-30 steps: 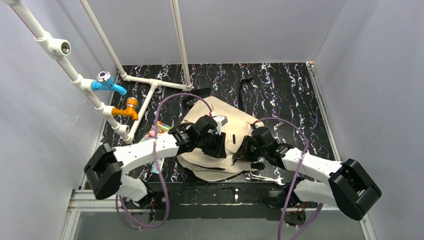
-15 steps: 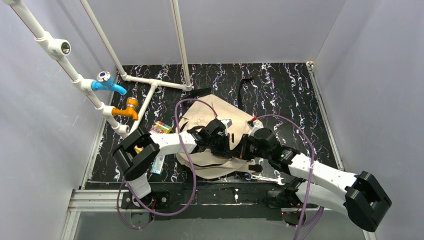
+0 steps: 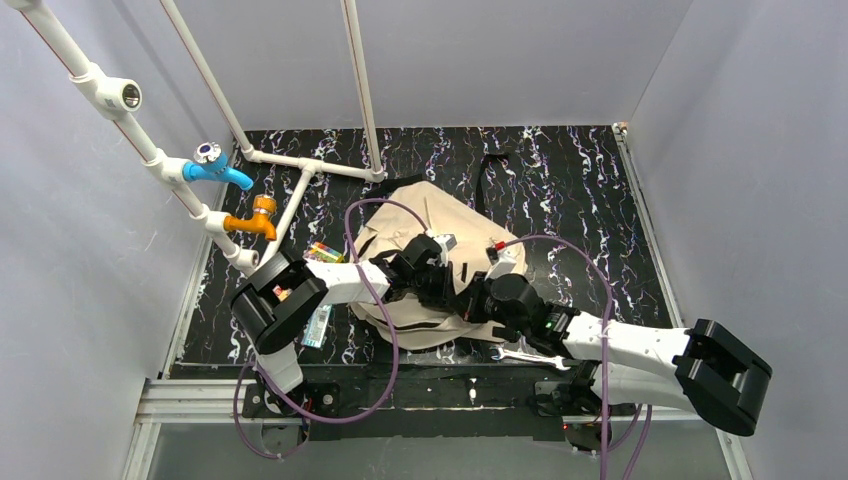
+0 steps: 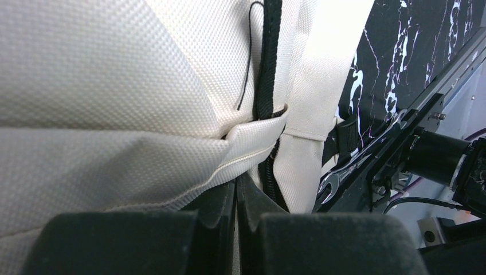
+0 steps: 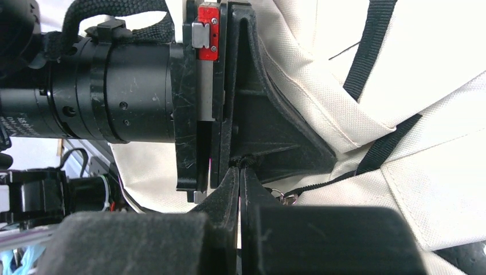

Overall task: Pack the student bag
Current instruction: Zip the student bag at the center of the board.

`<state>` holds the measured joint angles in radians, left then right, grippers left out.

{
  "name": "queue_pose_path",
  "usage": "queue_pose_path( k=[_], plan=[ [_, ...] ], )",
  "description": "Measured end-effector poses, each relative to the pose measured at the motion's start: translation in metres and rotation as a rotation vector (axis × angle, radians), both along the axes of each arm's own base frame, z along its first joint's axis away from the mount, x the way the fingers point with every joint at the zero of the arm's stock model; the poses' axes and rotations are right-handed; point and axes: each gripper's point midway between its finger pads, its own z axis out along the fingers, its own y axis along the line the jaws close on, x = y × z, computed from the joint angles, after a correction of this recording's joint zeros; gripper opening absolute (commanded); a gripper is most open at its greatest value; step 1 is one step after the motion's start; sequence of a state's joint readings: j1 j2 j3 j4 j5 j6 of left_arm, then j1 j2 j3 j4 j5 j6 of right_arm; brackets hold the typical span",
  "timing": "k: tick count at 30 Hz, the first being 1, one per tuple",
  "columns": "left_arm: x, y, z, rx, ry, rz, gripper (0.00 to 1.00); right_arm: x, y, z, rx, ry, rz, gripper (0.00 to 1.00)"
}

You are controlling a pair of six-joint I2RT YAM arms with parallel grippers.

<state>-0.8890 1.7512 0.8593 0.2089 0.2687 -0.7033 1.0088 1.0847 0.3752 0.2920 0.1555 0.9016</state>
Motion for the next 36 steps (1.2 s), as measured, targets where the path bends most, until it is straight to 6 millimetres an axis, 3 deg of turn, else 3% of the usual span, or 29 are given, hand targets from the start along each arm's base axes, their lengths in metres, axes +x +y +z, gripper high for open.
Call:
queue_pose_path(
  k=[16, 24, 26, 32, 36],
  plan=[
    [0.007, -0.011, -0.002, 0.001, 0.053, -0.044, 0.0, 0.009, -0.008, 0.001, 0.128, -0.118, -0.163, 0.01],
    [0.016, -0.013, -0.002, 0.002, 0.067, -0.064, 0.01, 0.019, -0.007, 0.001, 0.081, -0.176, -0.19, 0.01],
    [0.017, -0.014, -0.001, -0.001, 0.069, -0.064, 0.08, 0.021, -0.011, 0.001, 0.055, -0.189, -0.197, 0.01],
    [0.009, -0.022, 0.014, -0.028, 0.048, -0.091, 0.51, 0.008, -0.032, 0.017, -0.047, -0.221, -0.197, 0.01],
    [0.002, -0.012, 0.047, -0.016, -0.032, -0.12, 0.61, -0.004, -0.041, 0.042, -0.022, -0.226, -0.173, 0.01]
  ],
)
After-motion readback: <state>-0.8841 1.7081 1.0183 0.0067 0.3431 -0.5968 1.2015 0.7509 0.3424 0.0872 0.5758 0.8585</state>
